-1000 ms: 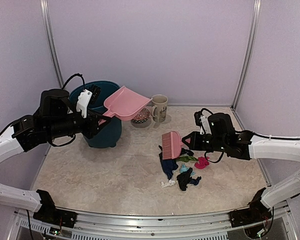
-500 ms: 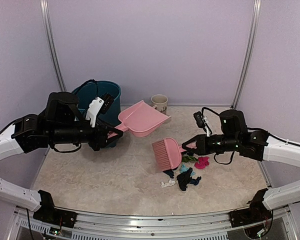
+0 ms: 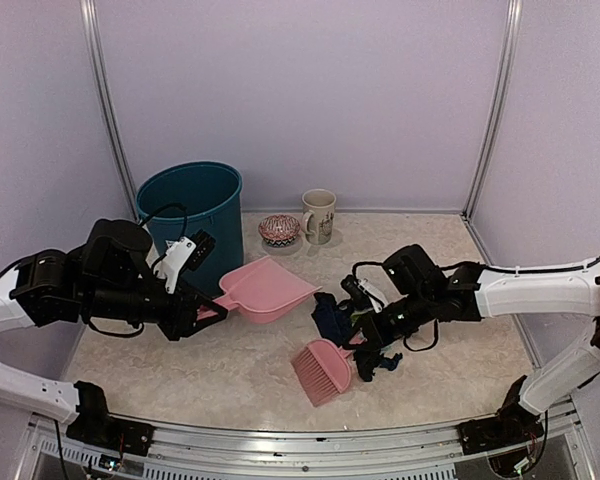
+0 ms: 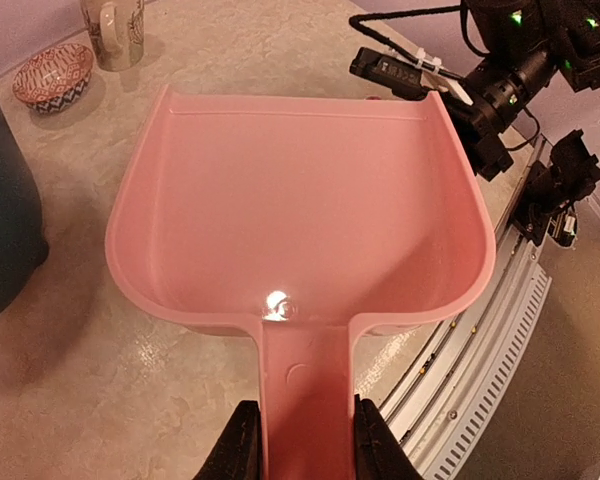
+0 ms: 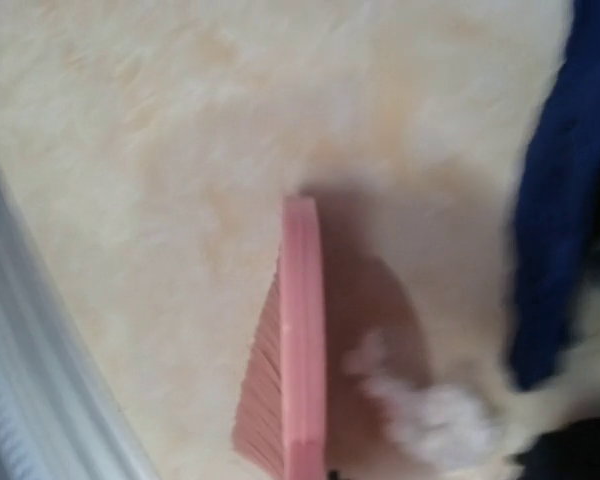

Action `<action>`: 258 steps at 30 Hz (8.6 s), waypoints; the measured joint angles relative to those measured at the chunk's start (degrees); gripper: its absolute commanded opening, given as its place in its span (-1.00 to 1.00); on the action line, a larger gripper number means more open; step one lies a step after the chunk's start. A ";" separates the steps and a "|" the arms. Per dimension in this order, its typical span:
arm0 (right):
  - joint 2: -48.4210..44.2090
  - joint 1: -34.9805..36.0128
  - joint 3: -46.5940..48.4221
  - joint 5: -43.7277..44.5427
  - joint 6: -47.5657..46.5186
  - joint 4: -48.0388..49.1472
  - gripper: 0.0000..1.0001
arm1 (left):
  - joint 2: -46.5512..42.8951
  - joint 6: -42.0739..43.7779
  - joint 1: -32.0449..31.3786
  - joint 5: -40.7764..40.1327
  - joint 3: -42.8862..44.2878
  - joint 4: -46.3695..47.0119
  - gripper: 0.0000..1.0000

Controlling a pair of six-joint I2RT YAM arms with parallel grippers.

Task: Sweep away the paper scraps from the table
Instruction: Sweep the paper scraps at the center of the board, then sweep the paper scraps into the dustpan.

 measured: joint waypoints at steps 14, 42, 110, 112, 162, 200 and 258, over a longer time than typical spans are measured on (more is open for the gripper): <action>-11.98 -1.86 5.95 22.80 -6.19 -14.25 -1.00 | 5.03 -3.10 -0.57 2.36 -2.71 -0.63 -1.00; -6.84 -7.04 17.40 50.84 -20.92 -22.10 -1.00 | 27.91 -4.42 -7.39 -5.60 -3.54 4.15 -1.00; 7.52 7.61 18.01 35.93 -41.90 4.48 -1.00 | 38.66 -1.60 -3.37 -5.22 -2.58 18.25 -1.00; 9.55 7.58 16.28 34.56 -45.18 7.72 -1.00 | 38.66 -1.62 -3.26 -5.22 -2.58 19.10 -1.00; -10.51 5.49 4.26 62.42 -34.21 -5.40 -1.00 | 38.56 -1.73 -5.64 -6.10 -5.33 22.91 -1.00; 4.44 9.25 13.75 45.20 -13.73 -17.44 -1.00 | 40.89 0.72 -7.06 -2.58 -2.08 20.76 -1.00; -13.94 12.41 11.74 61.77 -9.90 -24.52 -1.00 | 38.56 -0.72 -7.82 -17.09 -11.98 41.22 -1.00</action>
